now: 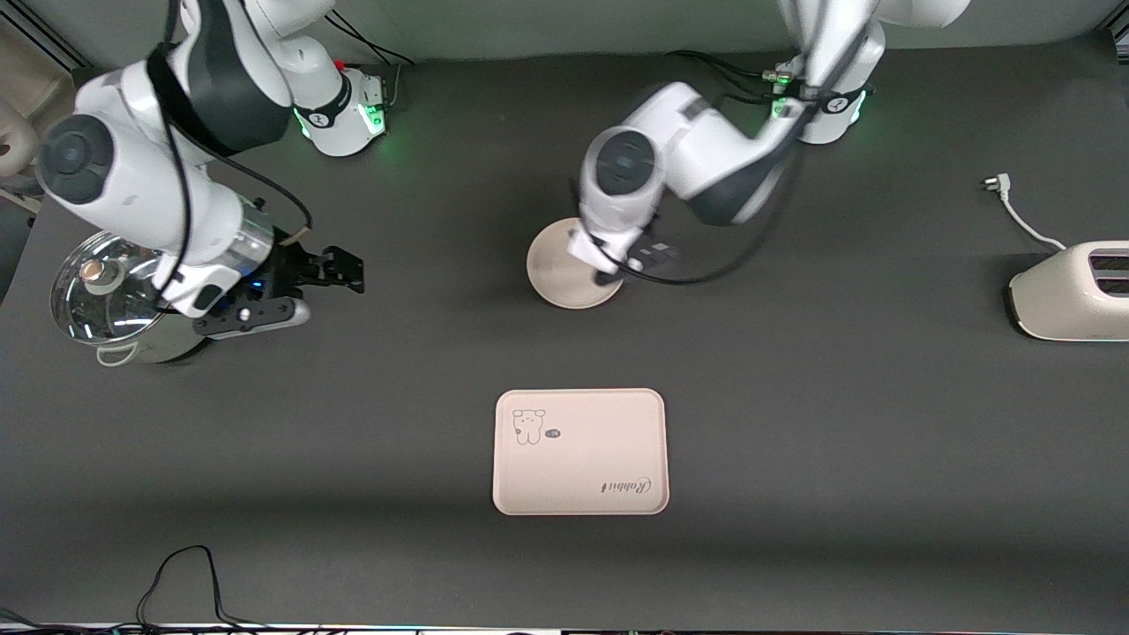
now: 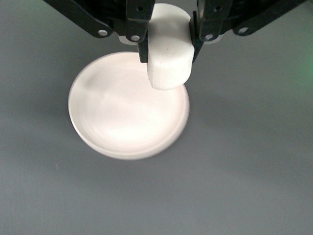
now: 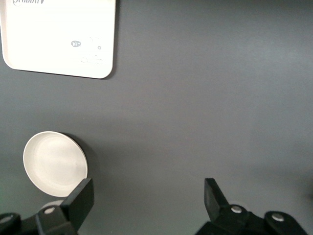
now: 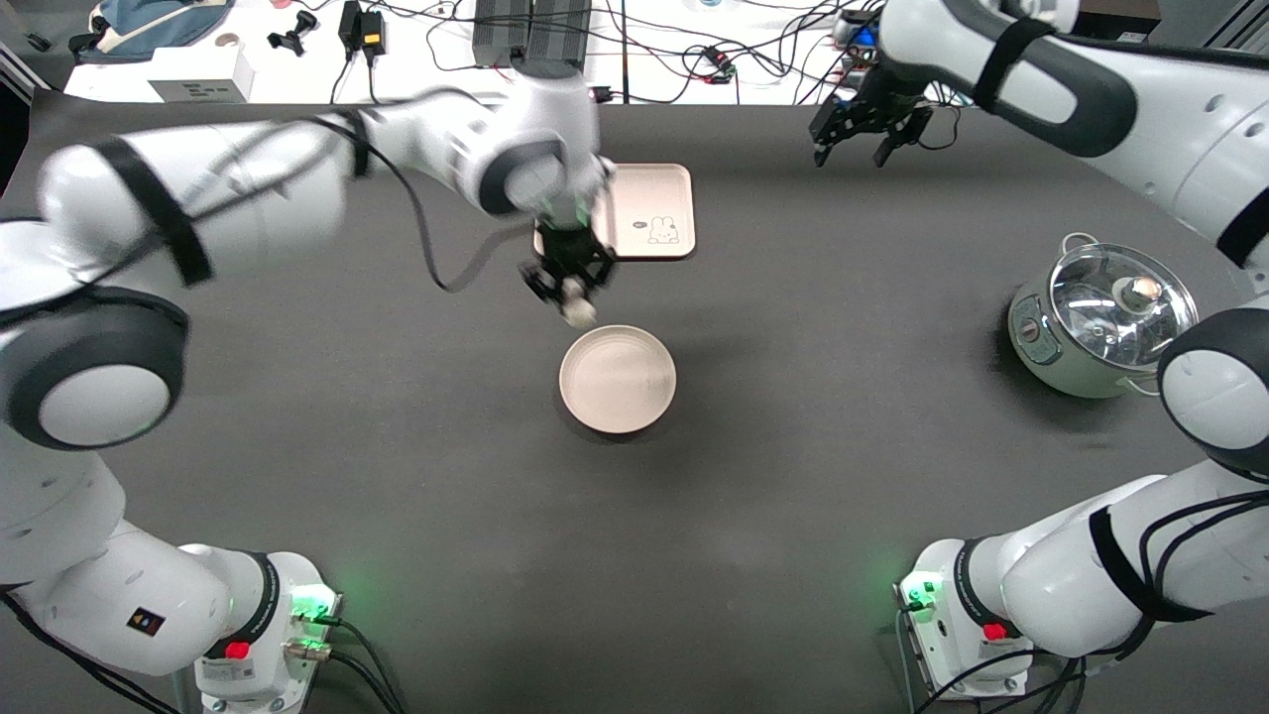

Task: Place bun in plate and plate on tray
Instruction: 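Carry the bun with the left gripper onto the white plate, then open the left gripper and lift it away from the plate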

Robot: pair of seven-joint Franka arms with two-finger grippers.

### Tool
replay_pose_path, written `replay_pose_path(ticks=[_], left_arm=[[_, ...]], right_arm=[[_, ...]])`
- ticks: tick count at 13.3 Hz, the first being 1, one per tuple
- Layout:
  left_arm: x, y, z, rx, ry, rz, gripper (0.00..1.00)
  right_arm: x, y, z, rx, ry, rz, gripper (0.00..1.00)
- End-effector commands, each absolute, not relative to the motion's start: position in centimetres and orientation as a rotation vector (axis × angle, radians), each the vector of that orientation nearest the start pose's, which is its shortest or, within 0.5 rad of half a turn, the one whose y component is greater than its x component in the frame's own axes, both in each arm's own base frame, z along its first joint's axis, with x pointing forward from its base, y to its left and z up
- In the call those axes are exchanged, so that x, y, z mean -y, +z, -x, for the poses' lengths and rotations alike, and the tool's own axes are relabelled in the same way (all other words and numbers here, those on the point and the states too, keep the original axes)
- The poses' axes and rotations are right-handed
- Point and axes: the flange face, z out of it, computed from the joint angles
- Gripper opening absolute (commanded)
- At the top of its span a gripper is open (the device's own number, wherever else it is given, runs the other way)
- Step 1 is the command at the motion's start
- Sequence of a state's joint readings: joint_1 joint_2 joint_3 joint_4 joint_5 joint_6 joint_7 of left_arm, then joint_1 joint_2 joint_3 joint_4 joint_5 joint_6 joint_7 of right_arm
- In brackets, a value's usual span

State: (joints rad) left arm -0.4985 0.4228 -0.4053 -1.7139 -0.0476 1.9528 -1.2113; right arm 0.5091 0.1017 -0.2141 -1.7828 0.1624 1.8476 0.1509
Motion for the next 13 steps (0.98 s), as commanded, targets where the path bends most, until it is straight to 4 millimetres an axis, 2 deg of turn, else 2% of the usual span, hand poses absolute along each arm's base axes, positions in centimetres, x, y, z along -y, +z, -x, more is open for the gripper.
replay_pose_path(ticks=[1, 2, 4, 5, 8, 9, 10, 11, 13], left_arm=[[52.9, 29.6, -38.1, 0.631, 0.298, 3.027, 0.34], [53.4, 27.2, -37.7, 0.647, 0.261, 3.018, 0.34], [54.0, 24.2, -37.3, 0.638, 0.228, 3.015, 0.34], [54.0, 23.6, -37.3, 0.629, 0.225, 3.013, 0.35], [53.9, 23.4, -37.3, 0.621, 0.219, 3.011, 0.37], [53.9, 23.4, -37.3, 0.626, 0.219, 3.010, 0.42], [53.9, 23.4, -37.3, 0.649, 0.218, 3.004, 0.75], [54.0, 23.5, -37.3, 0.693, 0.214, 2.995, 1.00], [53.7, 23.6, -37.6, 0.693, 0.209, 2.986, 1.00]], right_arm=[[-21.0, 47.4, -56.4, 0.129, 0.096, 3.008, 1.00], [-21.2, 47.3, -56.5, 0.132, 0.087, 3.007, 1.00], [-21.7, 46.7, -56.6, 0.134, 0.088, 3.011, 1.00], [-22.2, 46.5, -56.5, 0.135, 0.083, 3.011, 1.00], [-22.5, 45.9, -56.6, 0.124, 0.087, 3.015, 1.00], [-23.0, 45.9, -56.3, 0.135, 0.090, 3.015, 1.00], [-23.1, 45.8, -56.3, 0.124, 0.093, 3.017, 1.00], [-23.3, 45.7, -56.3, 0.123, 0.093, 3.018, 1.00], [-23.6, 45.4, -56.2, 0.119, 0.100, 3.022, 1.00]])
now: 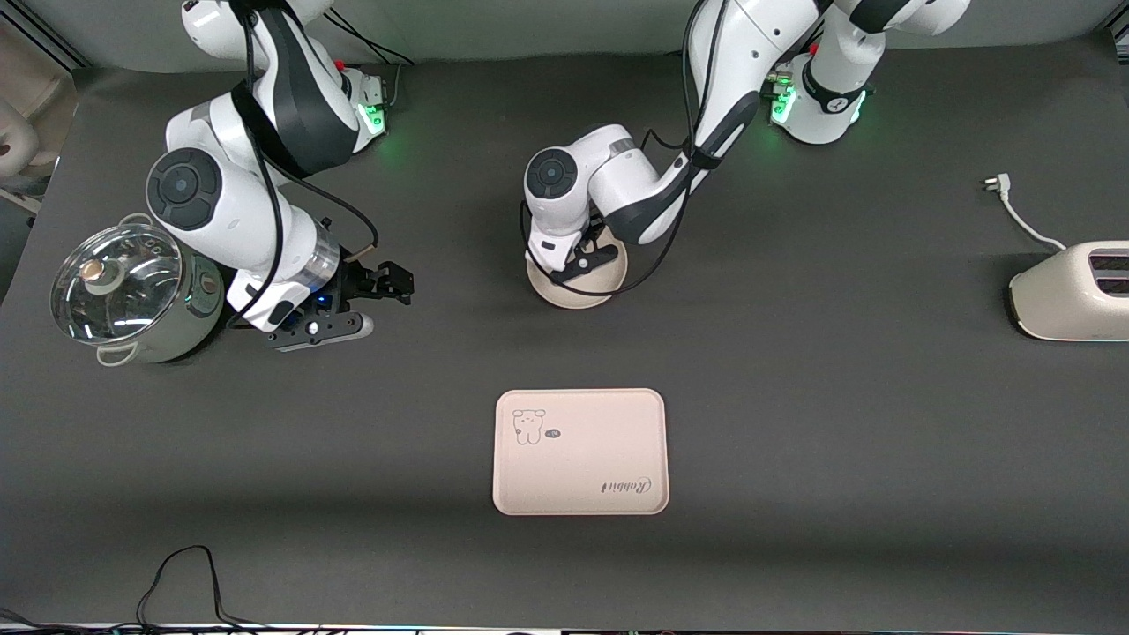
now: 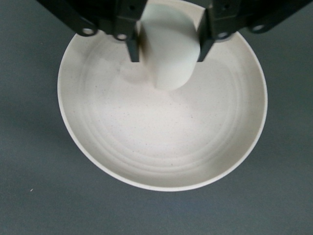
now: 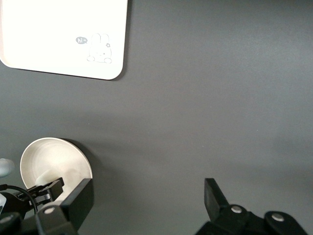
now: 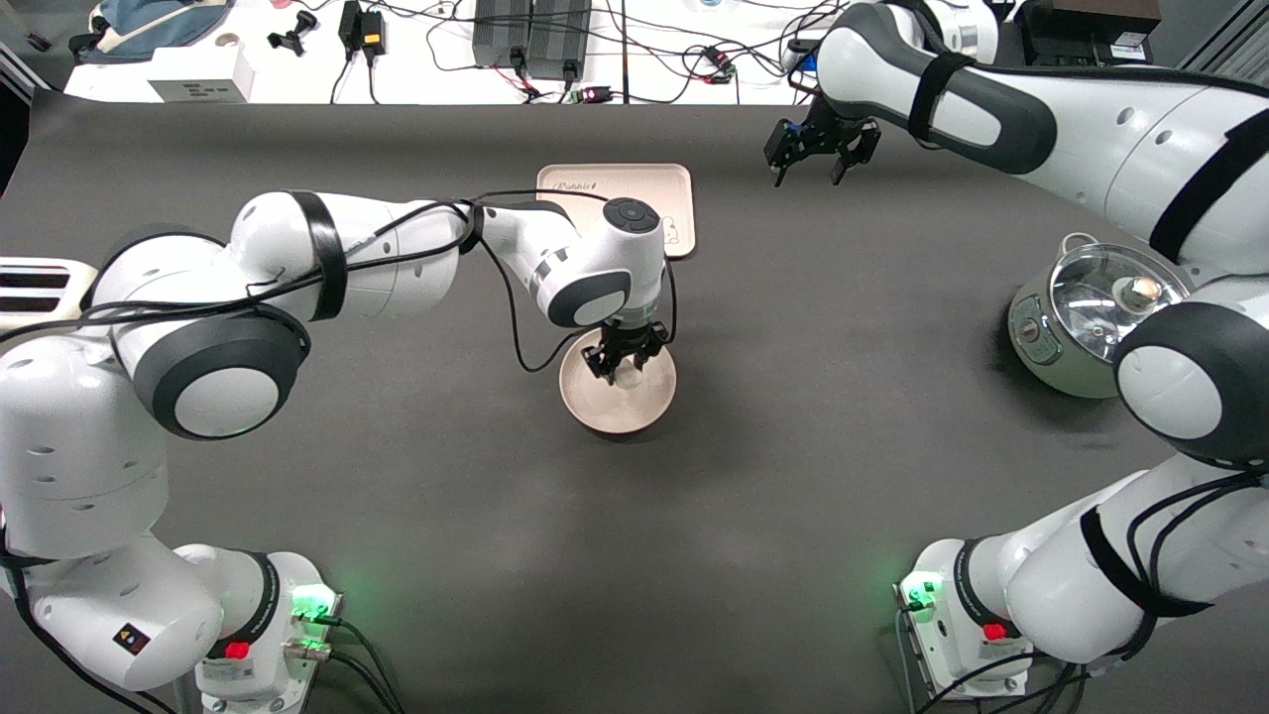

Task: Place bun in plate and plate on tray
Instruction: 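Open the left gripper and lift it away from the plate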

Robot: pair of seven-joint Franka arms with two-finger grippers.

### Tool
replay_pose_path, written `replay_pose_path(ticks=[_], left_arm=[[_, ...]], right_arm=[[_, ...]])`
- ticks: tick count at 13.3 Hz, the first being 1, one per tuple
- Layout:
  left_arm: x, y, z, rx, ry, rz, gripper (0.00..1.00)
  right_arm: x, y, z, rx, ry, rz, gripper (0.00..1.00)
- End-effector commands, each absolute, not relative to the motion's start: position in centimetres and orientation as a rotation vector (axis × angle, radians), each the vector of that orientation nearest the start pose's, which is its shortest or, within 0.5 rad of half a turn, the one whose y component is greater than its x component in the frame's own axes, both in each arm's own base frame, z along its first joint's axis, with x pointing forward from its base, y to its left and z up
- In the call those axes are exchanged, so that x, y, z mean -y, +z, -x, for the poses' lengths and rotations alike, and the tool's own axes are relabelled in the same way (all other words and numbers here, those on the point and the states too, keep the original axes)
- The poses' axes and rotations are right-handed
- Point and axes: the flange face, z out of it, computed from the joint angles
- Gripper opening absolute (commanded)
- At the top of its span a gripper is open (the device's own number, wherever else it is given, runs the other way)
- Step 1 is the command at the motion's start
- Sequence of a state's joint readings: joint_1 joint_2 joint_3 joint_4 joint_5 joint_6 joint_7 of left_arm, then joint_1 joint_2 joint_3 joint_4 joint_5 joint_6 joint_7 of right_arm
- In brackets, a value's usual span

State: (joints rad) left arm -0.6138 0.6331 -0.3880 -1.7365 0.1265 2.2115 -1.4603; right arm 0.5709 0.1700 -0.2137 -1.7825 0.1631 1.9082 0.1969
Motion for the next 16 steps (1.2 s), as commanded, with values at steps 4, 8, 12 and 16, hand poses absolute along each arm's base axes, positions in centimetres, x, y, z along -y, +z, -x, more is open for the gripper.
replay_pose_path(ticks=[4, 8, 12, 16], left_arm=[[52.0, 25.9, -39.6, 0.719, 0.180, 2.978, 1.00], [40.8, 34.9, -49.0, 0.701, 0.145, 2.941, 1.00], [26.0, 41.7, -57.6, 0.623, 0.082, 2.976, 1.00], [13.6, 44.9, -62.7, 0.538, 0.046, 3.027, 1.00]], right_arm=[[-23.7, 45.0, -56.3, 0.118, 0.111, 3.024, 1.00], [-24.4, 45.0, -56.0, 0.137, 0.099, 3.021, 1.00], [-30.0, 41.4, -54.0, 0.067, 0.023, 3.021, 1.00], [-36.8, 36.1, -50.4, 0.024, -0.070, 3.012, 1.00]])
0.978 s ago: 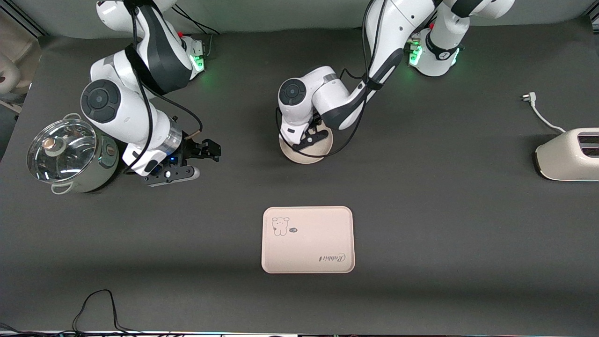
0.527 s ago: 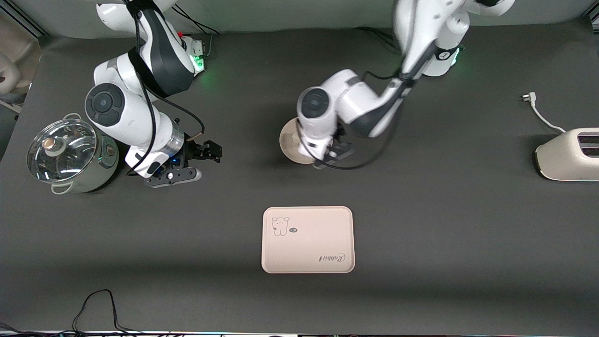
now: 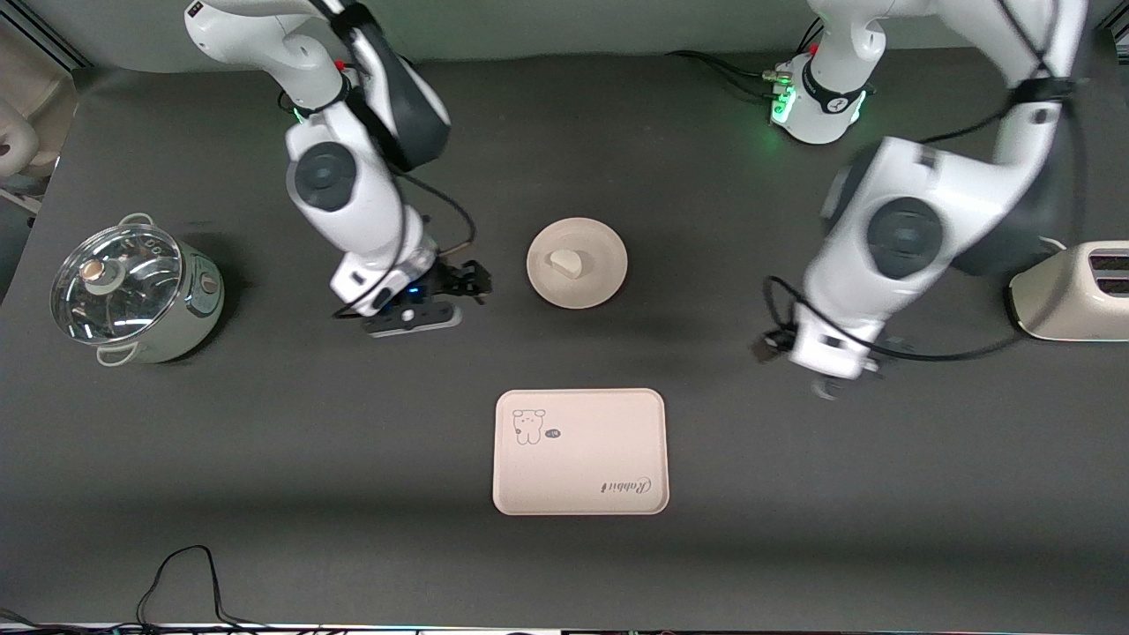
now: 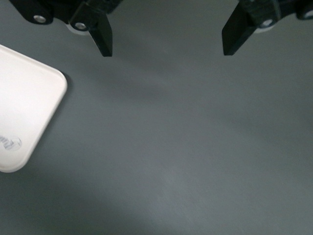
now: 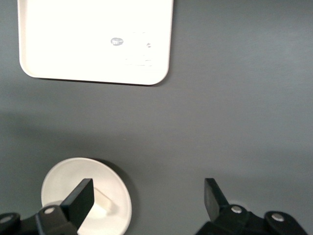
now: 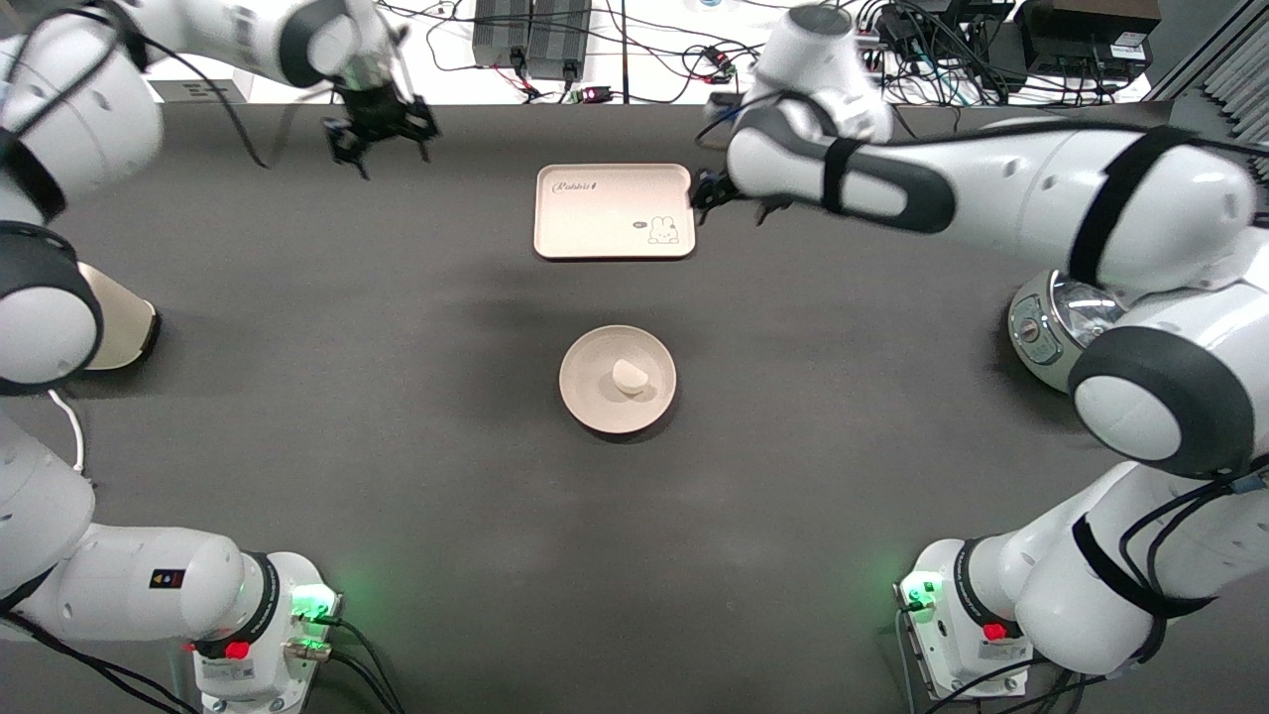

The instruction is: Place bun in plate and plate on tray

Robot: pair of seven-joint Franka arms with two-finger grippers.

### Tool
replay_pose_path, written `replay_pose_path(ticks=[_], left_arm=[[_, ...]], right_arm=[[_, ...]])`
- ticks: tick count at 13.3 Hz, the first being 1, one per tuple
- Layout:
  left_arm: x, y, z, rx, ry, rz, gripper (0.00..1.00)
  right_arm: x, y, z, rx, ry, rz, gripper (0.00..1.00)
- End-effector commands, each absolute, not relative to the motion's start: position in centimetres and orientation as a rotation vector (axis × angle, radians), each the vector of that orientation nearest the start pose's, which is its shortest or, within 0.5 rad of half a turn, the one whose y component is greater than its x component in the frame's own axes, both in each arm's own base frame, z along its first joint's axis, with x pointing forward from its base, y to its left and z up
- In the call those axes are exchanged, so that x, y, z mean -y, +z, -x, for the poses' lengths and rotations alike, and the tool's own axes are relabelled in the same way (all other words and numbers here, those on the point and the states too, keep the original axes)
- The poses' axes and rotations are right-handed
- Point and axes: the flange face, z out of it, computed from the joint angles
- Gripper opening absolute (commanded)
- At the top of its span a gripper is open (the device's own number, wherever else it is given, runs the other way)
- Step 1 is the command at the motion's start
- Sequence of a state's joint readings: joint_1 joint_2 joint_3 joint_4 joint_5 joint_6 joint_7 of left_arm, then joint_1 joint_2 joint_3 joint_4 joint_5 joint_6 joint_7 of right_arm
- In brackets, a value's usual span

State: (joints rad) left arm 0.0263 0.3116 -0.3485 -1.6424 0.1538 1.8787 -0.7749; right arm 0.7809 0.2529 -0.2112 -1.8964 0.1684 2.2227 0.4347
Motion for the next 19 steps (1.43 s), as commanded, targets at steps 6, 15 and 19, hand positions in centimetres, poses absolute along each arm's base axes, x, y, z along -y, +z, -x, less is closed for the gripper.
replay_pose_path(ticks=[6, 15, 19], left_arm=[[6.2, 48.7, -61.1, 0.374, 0.055, 3.026, 1.00], [3.9, 53.3, -57.7, 0.300, 0.117, 3.070, 1.00], [3.3, 53.0, -57.9, 0.204, 0.139, 3.085, 1.00]], right_arm=[[-42.3, 25.8, -46.6, 0.068, -0.019, 3.009, 1.00], [-42.3, 17.7, -41.9, 0.160, 0.102, 3.110, 0.90], [-42.3, 17.4, -41.3, 0.178, 0.148, 3.112, 0.32]])
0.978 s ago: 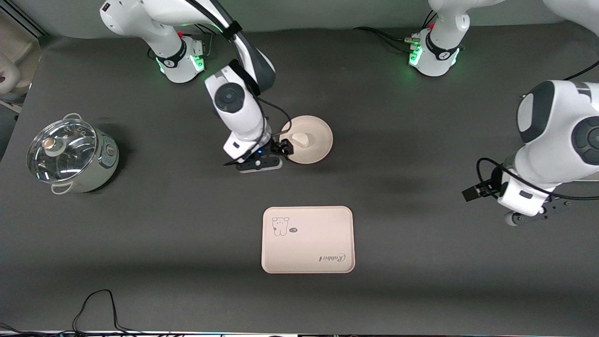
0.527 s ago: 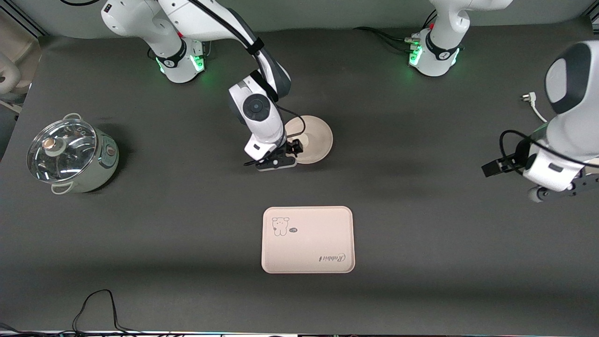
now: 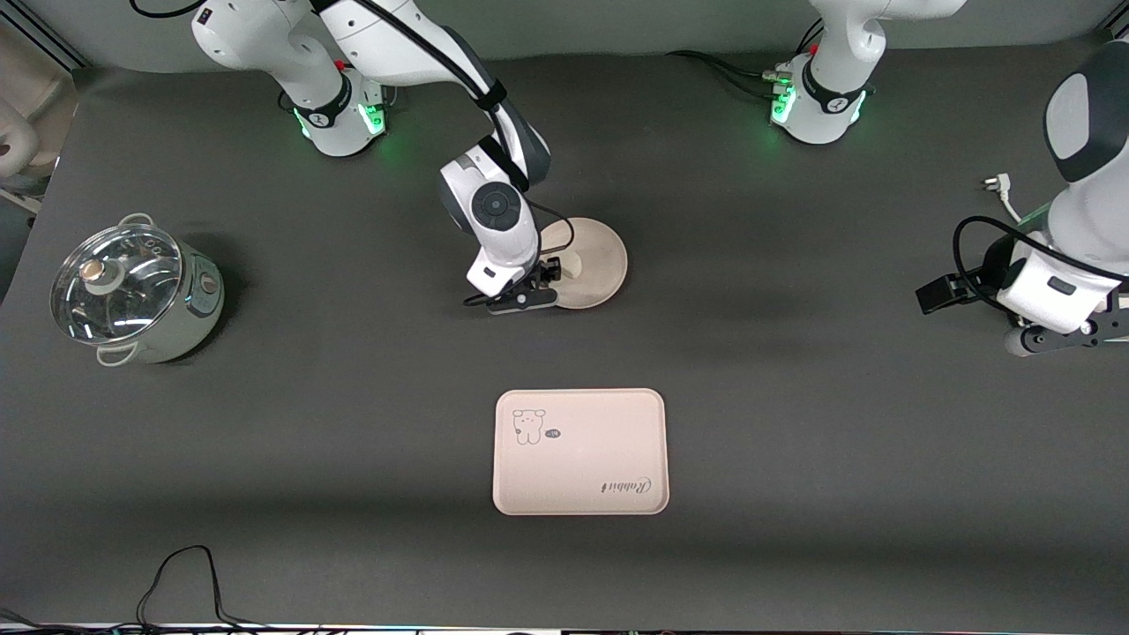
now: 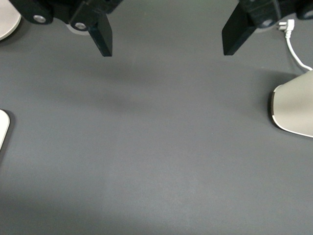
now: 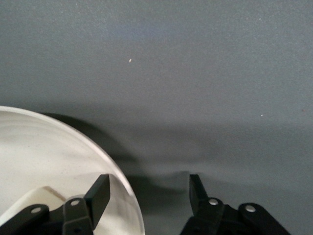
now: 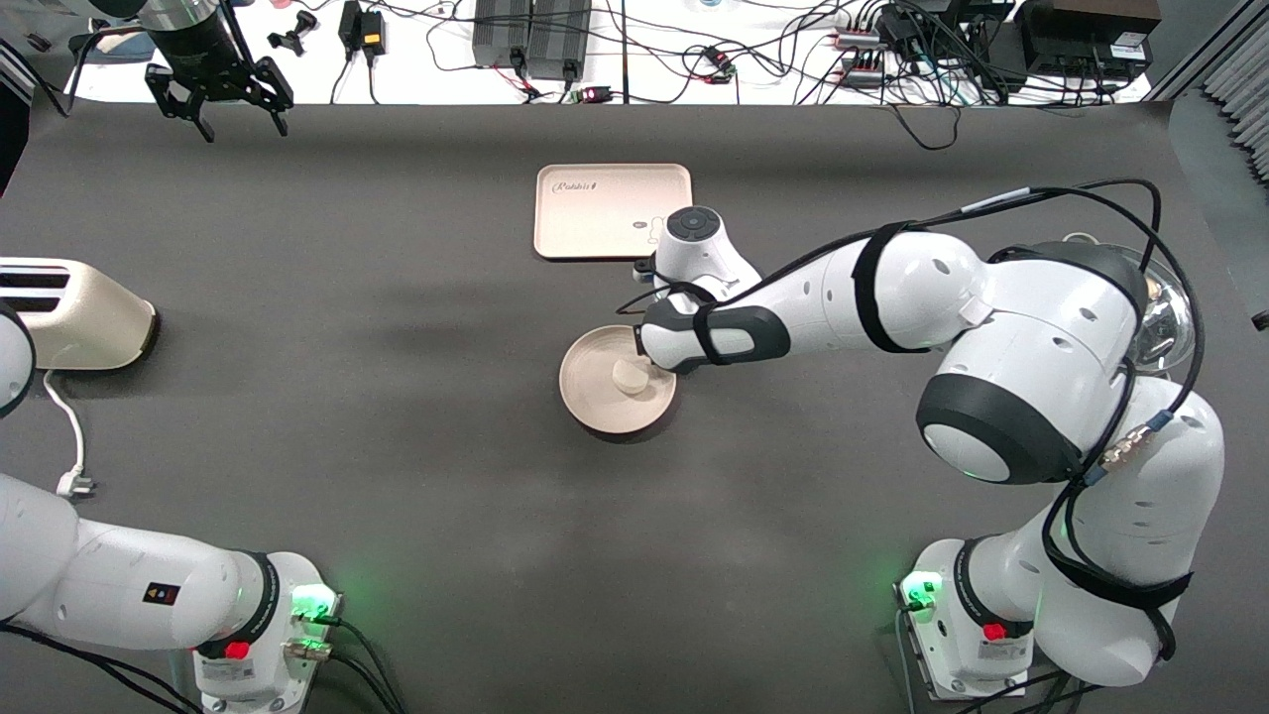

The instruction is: Place bun in plate and plate on tray

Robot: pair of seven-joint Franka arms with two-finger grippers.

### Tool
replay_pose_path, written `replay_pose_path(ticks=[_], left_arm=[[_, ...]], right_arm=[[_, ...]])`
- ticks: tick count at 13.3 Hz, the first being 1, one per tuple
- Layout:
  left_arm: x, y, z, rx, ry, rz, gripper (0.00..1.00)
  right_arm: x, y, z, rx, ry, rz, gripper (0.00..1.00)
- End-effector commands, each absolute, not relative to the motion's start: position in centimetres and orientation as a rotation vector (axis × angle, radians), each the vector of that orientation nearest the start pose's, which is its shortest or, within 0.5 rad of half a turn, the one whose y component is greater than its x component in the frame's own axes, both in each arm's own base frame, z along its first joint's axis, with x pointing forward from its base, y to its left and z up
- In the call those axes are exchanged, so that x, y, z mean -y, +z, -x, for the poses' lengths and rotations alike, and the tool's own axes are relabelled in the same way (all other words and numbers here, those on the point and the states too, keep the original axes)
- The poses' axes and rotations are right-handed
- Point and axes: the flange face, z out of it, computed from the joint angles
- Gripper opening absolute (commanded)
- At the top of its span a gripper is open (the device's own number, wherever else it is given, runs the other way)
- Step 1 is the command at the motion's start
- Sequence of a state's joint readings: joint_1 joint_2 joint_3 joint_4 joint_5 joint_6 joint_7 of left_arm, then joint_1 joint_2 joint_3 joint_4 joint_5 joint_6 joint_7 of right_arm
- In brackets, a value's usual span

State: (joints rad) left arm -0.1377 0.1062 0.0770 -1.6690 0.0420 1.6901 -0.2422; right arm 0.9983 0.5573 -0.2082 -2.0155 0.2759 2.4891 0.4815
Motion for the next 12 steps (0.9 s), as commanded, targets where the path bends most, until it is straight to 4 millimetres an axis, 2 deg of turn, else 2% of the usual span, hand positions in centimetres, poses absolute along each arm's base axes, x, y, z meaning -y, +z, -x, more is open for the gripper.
replay_pose_path(ticks=[1, 3, 8, 10, 12], left_arm=[[2.7, 52.9, -57.9, 0.215, 0.149, 3.084, 1.00], [3.0, 52.9, -57.9, 0.196, 0.152, 3.088, 1.00], [3.0, 52.9, -57.4, 0.194, 0.195, 3.078, 1.00], [3.5, 52.8, -57.4, 0.182, 0.202, 3.077, 1.00], [3.5, 52.7, -57.3, 0.184, 0.215, 3.073, 1.00]], right_arm=[[-42.3, 17.6, -41.0, 0.171, 0.193, 3.101, 0.00], [-42.3, 18.4, -40.9, 0.183, 0.241, 3.083, 0.00], [-42.4, 19.7, -41.6, 0.112, 0.237, 3.040, 0.00], [-42.4, 21.3, -42.8, 0.097, 0.210, 3.021, 0.00], [-40.7, 23.1, -46.2, 0.054, 0.227, 3.003, 0.00]])
